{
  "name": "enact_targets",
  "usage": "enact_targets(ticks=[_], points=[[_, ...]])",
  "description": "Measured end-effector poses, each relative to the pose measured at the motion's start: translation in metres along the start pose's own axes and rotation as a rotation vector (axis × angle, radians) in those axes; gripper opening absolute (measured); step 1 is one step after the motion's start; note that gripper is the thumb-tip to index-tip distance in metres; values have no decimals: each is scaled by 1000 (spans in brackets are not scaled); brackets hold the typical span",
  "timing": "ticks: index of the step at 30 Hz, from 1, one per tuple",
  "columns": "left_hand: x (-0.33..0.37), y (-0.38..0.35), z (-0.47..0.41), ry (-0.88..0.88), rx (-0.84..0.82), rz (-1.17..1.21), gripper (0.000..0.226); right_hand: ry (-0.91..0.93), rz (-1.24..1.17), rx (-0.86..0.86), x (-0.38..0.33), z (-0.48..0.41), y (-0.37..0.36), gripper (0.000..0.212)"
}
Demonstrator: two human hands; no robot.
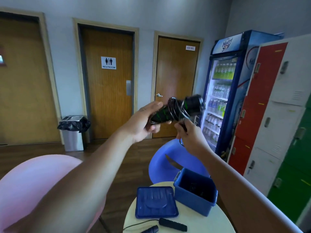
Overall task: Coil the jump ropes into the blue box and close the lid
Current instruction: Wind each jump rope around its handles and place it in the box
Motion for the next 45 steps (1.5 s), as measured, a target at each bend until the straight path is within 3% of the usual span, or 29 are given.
enact_targets(ticks=[3,7,8,10,12,14,18,20,26,29,33,38,41,45], points=[[-9,5,-10,-7,355,103,37,20,-4,-8,3,-1,-2,17],[-21,10,-18,-9,687,6,30,-46,-72,-56,8,1,-12,23],[-22,11,-21,-52,743,-155,30,-60,-86,-63,7,1,-14,24],[-23,13,-26,-165,817,-697,28,-115,-109,-77,7,3,-16,25],[-22,22,-30,-198,831,-1098,27,-152,-118,-81,10,8,-14,26],[-25,37,-32,-131,800,-1340,27,-139,-91,-67,13,15,-11,30],[-31,37,-26,-28,506,-1705,27,-41,8,53,14,19,-5,32],[-26,35,-24,-11,400,-1779,23,-35,-42,161,12,16,4,33],[-14,24,-20,108,26,-1740,25,-226,-463,223,13,-2,15,36],[-5,16,-13,117,-127,-1545,29,-396,-700,242,5,-10,24,36],[5,6,-3,100,-184,-1295,33,-443,-836,173,-14,-16,25,33],[13,6,9,46,-100,-1128,43,-237,-679,-1,-42,-12,12,32],[17,10,15,6,16,-996,57,-39,-450,-73,-49,-10,9,26],[19,18,23,-26,141,-746,66,81,-180,-97,-53,-16,7,27]])
Point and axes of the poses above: each hand's wrist, its own z-axis away from the middle knuckle, its own y-axis out of the back of the hand, x = y × z, the point moved 3 cm from there along -z, towards the middle knuckle, and after that the axes turned 3 degrees about y, right-handed, at the moved point
